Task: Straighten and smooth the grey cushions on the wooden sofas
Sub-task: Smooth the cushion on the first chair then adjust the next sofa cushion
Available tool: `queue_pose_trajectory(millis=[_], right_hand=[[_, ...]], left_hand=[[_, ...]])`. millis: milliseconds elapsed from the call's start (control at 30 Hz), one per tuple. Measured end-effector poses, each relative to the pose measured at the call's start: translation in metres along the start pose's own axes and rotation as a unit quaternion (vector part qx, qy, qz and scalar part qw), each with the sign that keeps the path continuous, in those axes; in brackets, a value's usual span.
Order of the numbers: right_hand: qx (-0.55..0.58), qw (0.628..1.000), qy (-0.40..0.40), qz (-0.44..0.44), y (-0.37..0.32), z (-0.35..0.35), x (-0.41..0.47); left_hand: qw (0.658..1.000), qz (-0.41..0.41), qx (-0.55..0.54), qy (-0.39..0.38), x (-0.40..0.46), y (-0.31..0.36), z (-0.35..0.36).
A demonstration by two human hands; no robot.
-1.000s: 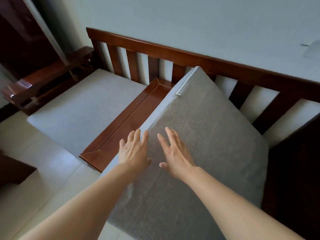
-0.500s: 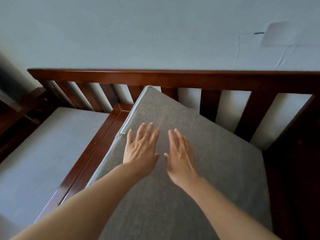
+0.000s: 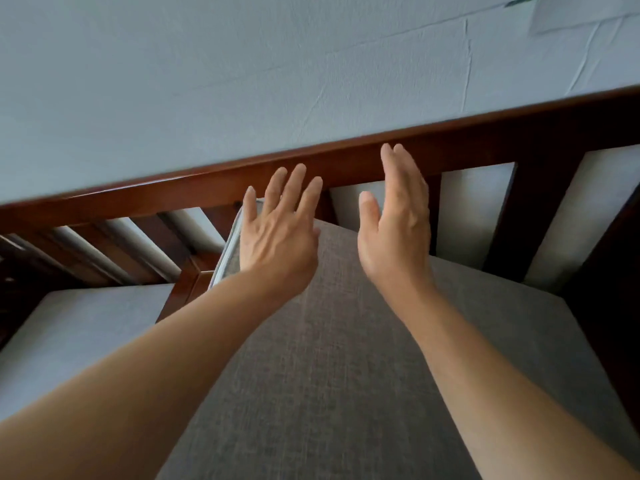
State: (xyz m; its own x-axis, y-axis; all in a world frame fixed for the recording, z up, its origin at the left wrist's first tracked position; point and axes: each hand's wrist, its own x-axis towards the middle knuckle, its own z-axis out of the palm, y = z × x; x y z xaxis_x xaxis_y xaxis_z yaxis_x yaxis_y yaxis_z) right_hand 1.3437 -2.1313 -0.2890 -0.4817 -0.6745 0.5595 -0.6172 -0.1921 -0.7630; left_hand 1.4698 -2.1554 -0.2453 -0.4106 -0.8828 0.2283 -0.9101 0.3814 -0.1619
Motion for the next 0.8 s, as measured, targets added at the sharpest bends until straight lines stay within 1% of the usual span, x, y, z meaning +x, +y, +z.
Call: queue_pose_trajectory(millis=[33, 67, 100, 133, 167, 200, 233, 267, 300, 333, 367, 400, 433, 467, 500, 533, 567, 600, 633, 667, 700, 733, 767, 800], right_hand=[[-0.031, 0.999, 0.006, 0.007, 0.009, 0.009, -0.001], [-0.072, 0.996, -0.053, 0.026, 0.019, 0.020, -0.013], [-0.107, 0.980, -0.162, 0.052, 0.031, 0.034, -0.035], [-0.133, 0.947, -0.283, 0.077, 0.041, 0.043, -0.057], [-0.147, 0.917, -0.358, 0.094, 0.052, 0.049, -0.072], [-0.144, 0.906, -0.385, 0.101, 0.061, 0.052, -0.074], [-0.126, 0.907, -0.386, 0.108, 0.063, 0.047, -0.069], [-0.108, 0.921, -0.356, 0.114, 0.062, 0.036, -0.055], [-0.087, 0.948, -0.281, 0.119, 0.066, 0.024, -0.041], [-0.070, 0.973, -0.184, 0.122, 0.072, 0.011, -0.030], [-0.061, 0.986, -0.096, 0.119, 0.087, -0.003, -0.027], [-0.080, 0.990, -0.051, 0.107, 0.093, -0.009, -0.030], [-0.114, 0.985, -0.079, 0.105, 0.101, -0.012, -0.045], [-0.139, 0.971, -0.162, 0.112, 0.112, -0.010, -0.066], [-0.164, 0.943, -0.265, 0.118, 0.122, -0.008, -0.085], [-0.167, 0.919, -0.335, 0.127, 0.135, -0.006, -0.091], [-0.140, 0.912, -0.358, 0.140, 0.144, -0.008, -0.088], [-0.114, 0.922, -0.335, 0.154, 0.147, -0.019, -0.077], [-0.092, 0.946, -0.266, 0.162, 0.150, -0.037, -0.062], [-0.077, 0.971, -0.157, 0.160, 0.160, -0.055, -0.049], [-0.073, 0.982, -0.060, 0.163, 0.174, -0.073, -0.044], [-0.096, 0.983, -0.013, 0.155, 0.190, -0.086, -0.048], [-0.135, 0.978, -0.052, 0.147, 0.197, -0.089, -0.064], [-0.154, 0.966, -0.147, 0.146, 0.203, -0.085, -0.090]], left_hand=[[1.000, -0.002, 0.002, -0.010, 0.000, -0.003, 0.008], [0.999, -0.007, 0.012, -0.042, -0.004, -0.007, 0.021], [0.995, -0.018, 0.031, -0.092, -0.012, -0.011, 0.037], [0.988, -0.035, 0.053, -0.143, -0.020, -0.017, 0.049], [0.981, -0.052, 0.065, -0.174, -0.022, -0.022, 0.056], [0.979, -0.059, 0.068, -0.183, -0.018, -0.023, 0.059], [0.980, -0.060, 0.062, -0.180, -0.014, -0.018, 0.055], [0.985, -0.060, 0.047, -0.153, -0.008, -0.008, 0.049], [0.993, -0.055, 0.024, -0.104, -0.001, 0.006, 0.047], [0.998, -0.044, 0.000, -0.054, 0.003, 0.020, 0.046], [0.999, -0.026, -0.026, -0.024, 0.002, 0.040, 0.054], [0.999, -0.005, -0.028, -0.034, -0.003, 0.050, 0.059], [0.997, 0.022, -0.009, -0.072, -0.013, 0.060, 0.072], [0.990, 0.037, 0.032, -0.130, -0.022, 0.066, 0.086], [0.979, 0.035, 0.070, -0.188, -0.024, 0.068, 0.096], [0.973, 0.024, 0.085, -0.213, -0.018, 0.072, 0.101], [0.973, 0.010, 0.083, -0.214, -0.010, 0.079, 0.097], [0.978, 0.008, 0.074, -0.195, -0.002, 0.093, 0.087], [0.988, 0.017, 0.048, -0.143, 0.006, 0.112, 0.078], [0.996, 0.034, 0.016, -0.077, 0.010, 0.133, 0.075], [0.998, 0.052, -0.022, -0.037, 0.010, 0.153, 0.076], [0.996, 0.065, -0.046, -0.045, 0.003, 0.169, 0.085], [0.992, 0.075, -0.037, -0.096, -0.012, 0.176, 0.097], [0.986, 0.074, 0.004, -0.152, -0.031, 0.179, 0.114]])
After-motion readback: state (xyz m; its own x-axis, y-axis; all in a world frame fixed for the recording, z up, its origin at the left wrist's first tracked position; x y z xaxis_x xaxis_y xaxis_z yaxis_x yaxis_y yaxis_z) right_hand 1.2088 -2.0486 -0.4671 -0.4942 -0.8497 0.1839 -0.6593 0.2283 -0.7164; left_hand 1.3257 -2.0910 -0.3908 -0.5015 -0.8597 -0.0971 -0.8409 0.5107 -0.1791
